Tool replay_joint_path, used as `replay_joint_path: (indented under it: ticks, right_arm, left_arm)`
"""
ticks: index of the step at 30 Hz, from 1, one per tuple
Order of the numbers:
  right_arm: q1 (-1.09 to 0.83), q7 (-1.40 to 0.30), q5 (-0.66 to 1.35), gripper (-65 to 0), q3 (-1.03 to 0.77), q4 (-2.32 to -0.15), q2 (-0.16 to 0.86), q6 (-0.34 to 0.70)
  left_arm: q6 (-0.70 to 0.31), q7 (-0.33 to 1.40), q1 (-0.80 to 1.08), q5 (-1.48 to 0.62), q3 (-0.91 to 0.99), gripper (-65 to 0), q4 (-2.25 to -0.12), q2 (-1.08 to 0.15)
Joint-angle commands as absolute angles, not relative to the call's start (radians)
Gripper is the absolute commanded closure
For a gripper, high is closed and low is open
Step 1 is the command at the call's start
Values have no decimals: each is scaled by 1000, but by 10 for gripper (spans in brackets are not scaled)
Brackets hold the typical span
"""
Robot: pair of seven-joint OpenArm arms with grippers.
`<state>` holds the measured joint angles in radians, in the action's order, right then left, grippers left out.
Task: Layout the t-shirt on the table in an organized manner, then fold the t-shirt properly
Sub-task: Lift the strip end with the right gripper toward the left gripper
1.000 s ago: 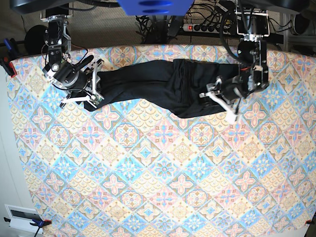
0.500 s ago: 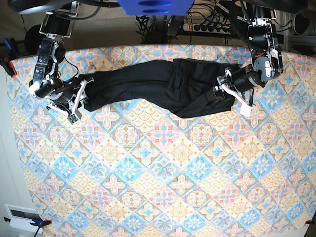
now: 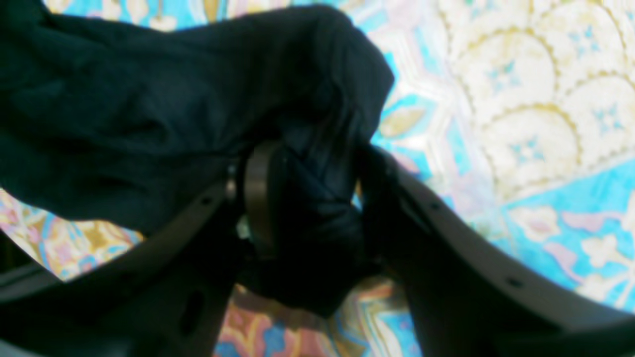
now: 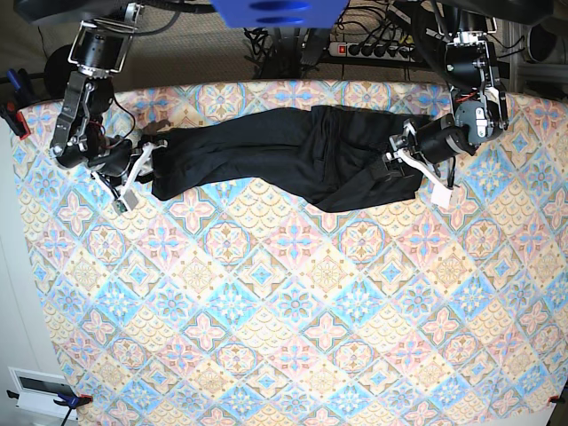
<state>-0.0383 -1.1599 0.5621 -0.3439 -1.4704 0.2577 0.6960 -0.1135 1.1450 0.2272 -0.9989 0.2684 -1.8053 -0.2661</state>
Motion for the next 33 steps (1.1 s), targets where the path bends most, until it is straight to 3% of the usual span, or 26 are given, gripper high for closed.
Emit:
replay_joint_path:
  ticks: [1, 14, 24, 31, 33]
  right_arm:
    - [-36, -1176, 573, -240, -340, -1465, 265, 698]
    - [-119, -1176, 691, -238, -340, -1454, 257, 698]
    - [-113, -1175, 691, -231, -338, -1446, 179, 698]
    - [-111, -1171, 687, -4, -346, -1445, 162, 698]
    - [-108, -1171, 687, -2, -351, -1445, 162, 698]
  left_arm:
    - [-119, 1136, 220, -1015, 272, -207, -1822, -275]
    - [-119, 1133, 213, -1013, 272, -207, -1822, -272]
    - [-119, 1122, 211, -1013, 274, -207, -1821, -269]
    - [-119, 1098, 214, -1013, 274, -207, -1821, -274]
    - [-119, 1098, 213, -1013, 285, -207, -1821, -274]
